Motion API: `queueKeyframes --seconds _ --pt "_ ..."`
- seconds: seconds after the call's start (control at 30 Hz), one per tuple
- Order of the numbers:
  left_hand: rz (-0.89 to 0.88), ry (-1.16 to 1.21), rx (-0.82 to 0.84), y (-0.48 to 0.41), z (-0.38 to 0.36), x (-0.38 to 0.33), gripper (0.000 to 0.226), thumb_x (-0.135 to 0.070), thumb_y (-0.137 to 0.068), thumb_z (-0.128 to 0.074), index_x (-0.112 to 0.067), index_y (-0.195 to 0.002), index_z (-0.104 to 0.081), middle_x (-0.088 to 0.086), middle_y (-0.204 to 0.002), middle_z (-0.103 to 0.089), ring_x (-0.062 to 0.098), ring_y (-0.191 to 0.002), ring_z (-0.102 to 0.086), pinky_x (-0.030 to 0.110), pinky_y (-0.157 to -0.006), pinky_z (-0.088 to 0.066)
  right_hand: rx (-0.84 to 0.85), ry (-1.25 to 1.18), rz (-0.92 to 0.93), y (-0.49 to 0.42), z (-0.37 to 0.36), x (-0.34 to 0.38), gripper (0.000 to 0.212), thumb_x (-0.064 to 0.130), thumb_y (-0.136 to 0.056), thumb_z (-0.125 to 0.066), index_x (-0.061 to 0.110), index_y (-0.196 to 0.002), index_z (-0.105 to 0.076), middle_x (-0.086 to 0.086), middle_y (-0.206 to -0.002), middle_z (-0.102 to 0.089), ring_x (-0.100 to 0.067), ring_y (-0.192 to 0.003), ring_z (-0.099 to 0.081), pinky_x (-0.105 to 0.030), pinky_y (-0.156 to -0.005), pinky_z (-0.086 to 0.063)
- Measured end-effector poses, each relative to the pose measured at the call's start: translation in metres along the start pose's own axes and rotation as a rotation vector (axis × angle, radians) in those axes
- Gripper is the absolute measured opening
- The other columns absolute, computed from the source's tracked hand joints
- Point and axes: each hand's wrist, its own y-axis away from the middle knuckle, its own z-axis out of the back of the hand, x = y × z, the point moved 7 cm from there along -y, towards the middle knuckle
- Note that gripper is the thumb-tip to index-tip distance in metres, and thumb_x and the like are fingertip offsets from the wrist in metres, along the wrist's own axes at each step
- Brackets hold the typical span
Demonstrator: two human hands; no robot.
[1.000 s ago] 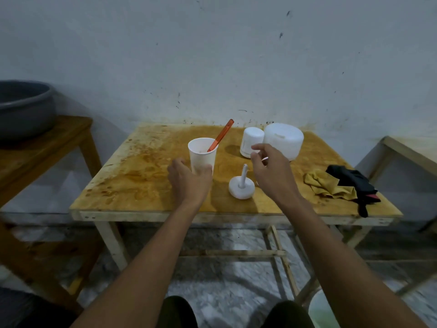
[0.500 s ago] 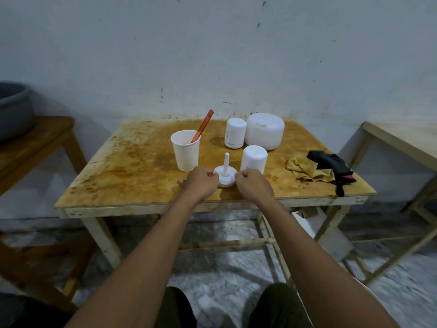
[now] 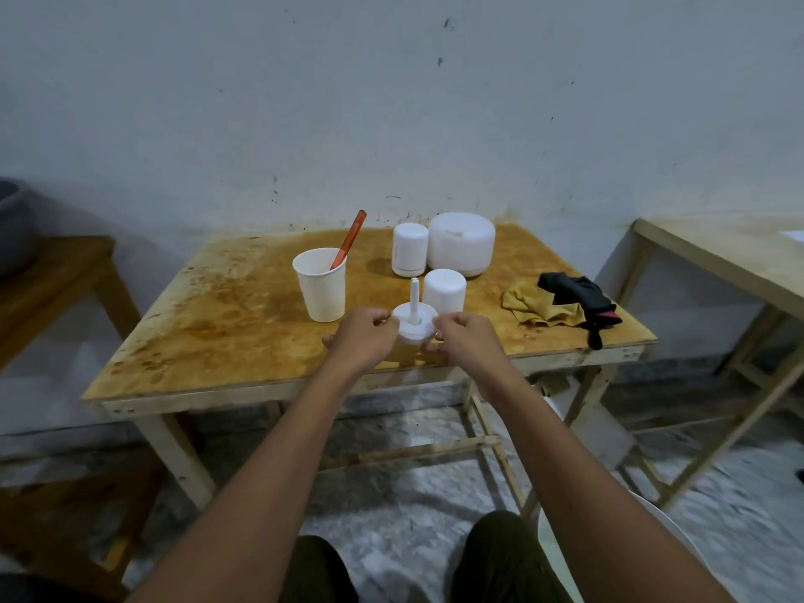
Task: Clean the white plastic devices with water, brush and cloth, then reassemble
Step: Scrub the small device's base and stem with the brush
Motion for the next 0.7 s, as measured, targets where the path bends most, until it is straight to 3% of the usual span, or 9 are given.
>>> queueKeyframes --seconds 0.13,0.3,0.43,0.53,0.63,0.7 --pt "-0.069 0.06 0.068 0.01 -0.017 -0.013 0.029 -0.035 -0.098 -0.054 -0.029 -0.124 -0.067 -0.008 -0.123 -0.067 0.019 -0.117 -0.055 0.054 -0.111 -0.033 0.002 -0.16 -0.048 0.018 0.025 -0.01 0.022 0.017 -0.098 -0.053 0.0 -0.108 -0.063 0.001 -0.071 -0.063 -0.009 -0.054 -0.066 -0.029 -0.062 -0.051" --pt "-0.145 0.051 0.113 0.037 -0.055 -0.041 0.025 -0.039 -0.096 -0.055 -0.032 -0.114 -0.072 -0.011 -0.113 -0.07 0.018 -0.114 -0.058 0.054 -0.108 -0.035 -0.098 -0.222 -0.067 0.044 0.075 -0.029 0.015 0.016 -0.099 -0.053 0.003 -0.099 -0.06 -0.015 -0.089 -0.072 -0.023 -0.074 -0.074 -0.028 -0.06 -0.052" --pt "-0.215 0.099 0.215 0.059 -0.097 -0.057 0.024 -0.039 -0.094 -0.055 -0.049 -0.08 -0.072 -0.014 -0.087 -0.073 0.015 -0.095 -0.064 0.056 -0.105 -0.039 -0.166 -0.245 -0.06 0.07 0.117 -0.045 0.018 0.017 -0.098 -0.054 0.002 -0.103 -0.061 -0.014 -0.093 -0.073 -0.022 -0.074 -0.074 -0.026 -0.058 -0.054" --pt "-0.214 0.126 0.306 0.076 -0.143 -0.061 0.027 -0.045 -0.09 -0.056 -0.038 -0.11 -0.073 -0.014 -0.084 -0.073 0.011 -0.09 -0.065 0.055 -0.106 -0.039 -0.223 -0.24 -0.073 0.091 0.155 -0.069 0.018 0.019 -0.098 -0.056 0.004 -0.107 -0.06 -0.015 -0.096 -0.072 -0.022 -0.076 -0.074 -0.026 -0.062 -0.057" --pt "-0.223 0.127 0.396 0.095 -0.195 -0.061 0.032 -0.049 -0.085 -0.052 -0.045 -0.111 -0.069 -0.019 -0.094 -0.073 0.015 -0.098 -0.065 0.054 -0.105 -0.041 -0.31 -0.248 -0.102 0.107 0.19 -0.105 0.018 0.021 -0.098 -0.058 0.006 -0.106 -0.06 -0.016 -0.096 -0.072 -0.022 -0.075 -0.074 -0.025 -0.06 -0.054" --pt "-0.201 0.143 0.44 0.104 -0.229 -0.054 0.029 -0.038 -0.095 -0.055 -0.036 -0.12 -0.069 -0.011 -0.095 -0.074 0.013 -0.089 -0.066 0.042 -0.098 -0.049 -0.366 -0.224 -0.139 0.114 0.208 -0.135 0.017 0.024 -0.097 -0.058 0.009 -0.105 -0.06 -0.011 -0.095 -0.072 -0.018 -0.073 -0.074 -0.023 -0.058 -0.054"
